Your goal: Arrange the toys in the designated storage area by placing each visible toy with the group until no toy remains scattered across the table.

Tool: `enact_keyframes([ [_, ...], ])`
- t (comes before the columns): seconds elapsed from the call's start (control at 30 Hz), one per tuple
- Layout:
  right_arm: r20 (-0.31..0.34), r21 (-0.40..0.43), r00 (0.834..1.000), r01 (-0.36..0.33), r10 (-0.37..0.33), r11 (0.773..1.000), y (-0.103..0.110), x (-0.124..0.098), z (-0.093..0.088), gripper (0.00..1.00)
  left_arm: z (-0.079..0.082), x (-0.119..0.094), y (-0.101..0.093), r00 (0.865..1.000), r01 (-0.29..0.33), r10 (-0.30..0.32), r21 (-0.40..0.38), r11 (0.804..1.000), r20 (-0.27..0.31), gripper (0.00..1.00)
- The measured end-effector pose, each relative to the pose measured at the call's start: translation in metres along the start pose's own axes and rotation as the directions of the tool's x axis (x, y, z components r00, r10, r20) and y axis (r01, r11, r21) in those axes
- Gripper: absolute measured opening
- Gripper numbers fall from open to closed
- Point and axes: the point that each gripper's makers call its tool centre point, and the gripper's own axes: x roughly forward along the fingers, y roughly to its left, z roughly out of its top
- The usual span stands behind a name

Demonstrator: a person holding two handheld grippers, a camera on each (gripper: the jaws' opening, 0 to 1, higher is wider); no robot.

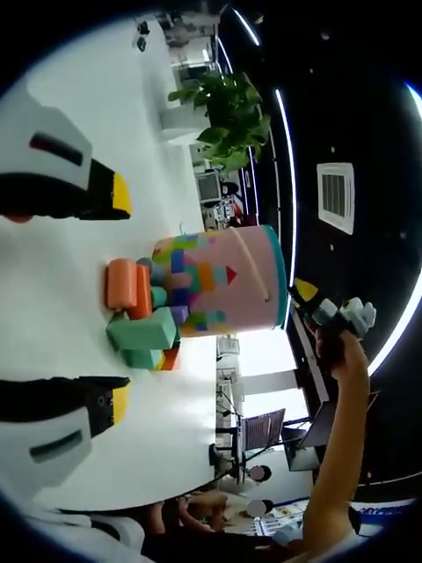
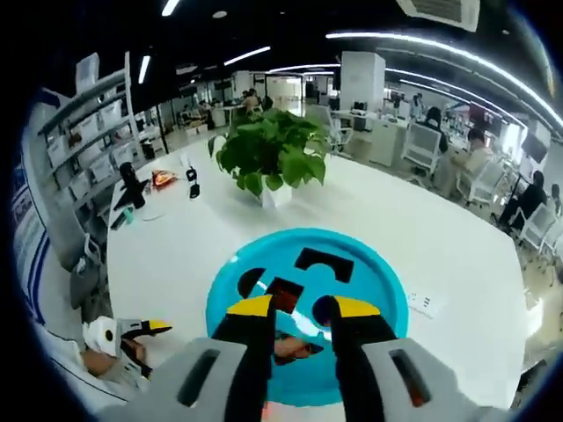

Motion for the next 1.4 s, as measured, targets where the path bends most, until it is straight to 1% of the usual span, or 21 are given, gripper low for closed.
enact_keyframes([
  [0.03, 0.01, 0.014, 1.0, -0.02, 0.019, 1.0, 0.005, -0.004, -0.003, 0.25, 0.0, 0.0, 0.0, 1.0, -0.001, 0.001, -0.001, 1.0, -0.001, 0.73],
  [0.07, 0.049, 0.037, 0.998, -0.042, 0.04, 0.998, 0.008, -0.011, -0.006, 0.25, 0.0, 0.0, 0.001, 1.0, -0.006, 0.006, -0.005, 1.0, 0.001, 0.73],
  [0.13, 0.093, 0.024, 0.994, -0.051, 0.048, 0.998, 0.011, -0.021, -0.012, 0.26, 0.0, 0.001, 0.004, 1.0, -0.008, 0.008, -0.014, 1.0, 0.001, 0.73],
  [0.27, 0.213, 0.017, 0.975, -0.061, 0.056, 0.998, 0.015, -0.041, -0.026, 0.29, 0.0, 0.001, 0.006, 1.0, -0.018, 0.018, -0.021, 1.0, -0.001, 0.73],
  [0.33, 0.309, 0.034, 0.949, -0.082, 0.067, 0.996, 0.02, -0.056, -0.034, 0.29, 0.0, 0.0, 0.007, 1.0, -0.026, 0.026, -0.019, 0.999, -0.001, 0.73],
  [0.37, 0.365, 0.029, 0.928, -0.087, 0.071, 0.996, 0.022, -0.063, -0.038, 0.3, 0.0, 0.0, 0.007, 1.0, -0.028, 0.028, -0.02, 0.999, -0.003, 0.74],
  [0.47, 0.436, 0.011, 0.897, -0.091, 0.077, 0.996, 0.026, -0.073, -0.056, 0.34, -0.001, 0.001, 0.008, 0.999, -0.037, 0.037, -0.016, 0.999, -0.006, 0.74],
  [0.53, 0.483, 0.005, 0.872, -0.09, 0.076, 0.996, 0.028, -0.078, -0.071, 0.36, -0.002, 0.001, 0.009, 0.999, -0.043, 0.042, -0.026, 0.999, -0.009, 0.73],
  [0.63, 0.493, 0.001, 0.866, -0.099, 0.086, 0.995, 0.032, -0.075, -0.104, 0.35, -0.002, 0.001, 0.011, 0.999, -0.046, 0.046, -0.046, 0.998, -0.009, 0.73],
  [0.7, 0.507, -0.033, 0.858, -0.072, 0.078, 0.997, 0.03, -0.071, -0.122, 0.35, -0.003, 0.001, 0.011, 0.999, -0.046, 0.045, -0.051, 0.998, -0.012, 0.74],
  [0.73, 0.514, -0.034, 0.855, -0.067, 0.075, 0.997, 0.035, -0.068, -0.137, 0.35, -0.003, 0.001, 0.011, 0.999, -0.047, 0.047, -0.049, 0.998, -0.015, 0.74],
  [0.9, 0.504, -0.018, 0.86, -0.085, 0.082, 0.996, 0.031, -0.051, -0.182, 0.34, -0.003, 0.002, 0.01, 0.999, -0.051, 0.05, -0.04, 0.998, -0.019, 0.75],
  [0.93, 0.497, -0.01, 0.865, -0.076, 0.07, 0.997, 0.029, -0.048, -0.188, 0.34, -0.003, 0.002, 0.01, 0.999, -0.05, 0.049, -0.038, 0.998, -0.019, 0.75],
  [1.03, 0.434, -0.069, 0.9, -0.006, 0.035, 0.998, 0.02, -0.035, -0.218, 0.34, -0.004, 0.003, 0.01, 0.999, -0.048, 0.047, -0.035, 0.998, -0.021, 0.77],
  [1.07, 0.422, -0.078, 0.906, 0.003, 0.03, 0.997, 0.02, -0.031, -0.225, 0.35, -0.004, 0.003, 0.01, 0.999, -0.048, 0.047, -0.035, 0.998, -0.021, 0.77],
  [1.2, 0.416, -0.083, 0.909, 0.016, 0.02, 0.996, 0.02, -0.024, -0.244, 0.34, -0.003, 0.003, 0.012, 0.999, -0.049, 0.048, -0.054, 0.997, -0.016, 0.77],
  [1.27, 0.428, -0.061, 0.904, 0.022, 0.006, 0.998, 0.018, -0.021, -0.251, 0.32, -0.003, 0.004, 0.014, 0.999, -0.048, 0.047, -0.066, 0.997, -0.015, 0.77],
  [1.3, 0.422, -0.057, 0.906, 0.03, -0.003, 0.998, 0.017, -0.019, -0.254, 0.31, -0.004, 0.005, 0.015, 0.999, -0.047, 0.046, -0.067, 0.997, -0.015, 0.78],
  [1.33, 0.395, -0.103, 0.918, 0.075, -0.028, 0.992, 0.011, -0.021, -0.255, 0.3, -0.004, 0.006, 0.015, 0.999, -0.041, 0.04, -0.071, 0.997, -0.015, 0.78],
  [1.37, 0.441, -0.082, 0.897, 0.073, -0.029, 0.994, 0.012, -0.024, -0.248, 0.3, -0.005, 0.008, 0.017, 0.999, -0.038, 0.037, -0.08, 0.996, -0.017, 0.78],
  [1.4, 0.44, -0.074, 0.898, 0.065, -0.026, 0.995, 0.012, -0.024, -0.248, 0.3, -0.005, 0.008, 0.018, 0.999, -0.038, 0.037, -0.081, 0.996, -0.018, 0.78],
])
